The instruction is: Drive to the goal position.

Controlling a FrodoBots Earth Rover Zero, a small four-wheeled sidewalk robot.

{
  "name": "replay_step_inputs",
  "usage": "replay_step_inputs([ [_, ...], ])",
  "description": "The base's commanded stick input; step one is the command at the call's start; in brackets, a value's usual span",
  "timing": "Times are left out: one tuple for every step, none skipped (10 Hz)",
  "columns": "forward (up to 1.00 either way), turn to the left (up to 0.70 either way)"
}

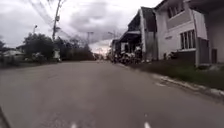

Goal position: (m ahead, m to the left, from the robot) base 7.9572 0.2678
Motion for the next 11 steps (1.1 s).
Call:
replay_step_inputs([
  [0.70, 0.00],
  [0.70, 0.00],
  [0.70, 0.00],
  [0.70, 0.00],
  [0.70, 0.00],
  [0.70, 0.00],
  [0.70, 0.00],
  [0.70, 0.07],
  [0.70, 0.03],
  [0.70, 0.00],
  [0.70, 0.26],
])
